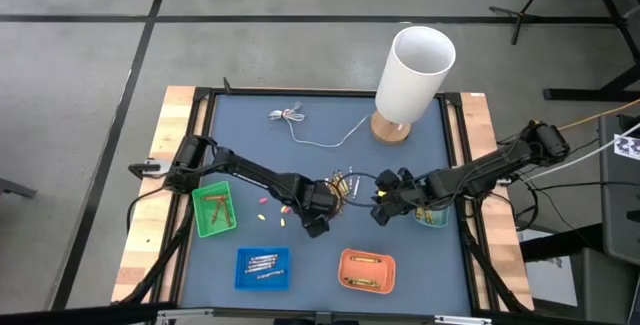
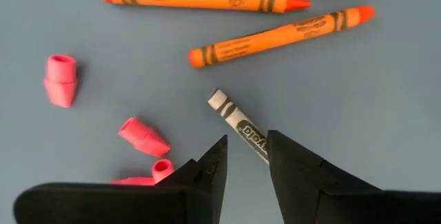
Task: Sort crayons
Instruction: Put the gray crayon into the blue bin
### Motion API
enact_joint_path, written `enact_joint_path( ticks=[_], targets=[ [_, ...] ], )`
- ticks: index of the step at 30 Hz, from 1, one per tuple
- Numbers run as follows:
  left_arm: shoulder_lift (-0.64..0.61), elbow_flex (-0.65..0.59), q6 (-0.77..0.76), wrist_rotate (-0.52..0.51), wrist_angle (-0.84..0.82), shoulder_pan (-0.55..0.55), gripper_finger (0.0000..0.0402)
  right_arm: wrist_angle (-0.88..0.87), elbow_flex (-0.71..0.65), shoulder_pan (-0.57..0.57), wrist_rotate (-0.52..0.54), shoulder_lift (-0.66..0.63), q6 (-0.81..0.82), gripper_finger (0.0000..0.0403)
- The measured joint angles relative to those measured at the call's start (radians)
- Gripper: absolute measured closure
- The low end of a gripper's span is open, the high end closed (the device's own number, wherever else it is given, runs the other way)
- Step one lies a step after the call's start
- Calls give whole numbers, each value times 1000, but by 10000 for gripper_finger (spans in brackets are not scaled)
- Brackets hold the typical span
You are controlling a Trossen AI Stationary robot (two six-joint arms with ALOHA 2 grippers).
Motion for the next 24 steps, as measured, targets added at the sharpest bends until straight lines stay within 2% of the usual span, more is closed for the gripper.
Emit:
enact_joint_path(
  ticks=[7,15,19,24],
  targets=[
    [22,-1,-76,2,33,-29,308,41,0,0,0,0,-7,299],
    [35,-4,-72,-4,36,-35,309,69,0,0,0,0,-52,299],
    [35,-4,-37,-4,35,-35,328,82,0,0,0,0,-52,299],
    [37,-4,-10,-7,38,-35,370,108,0,0,0,0,-52,299]
  ],
)
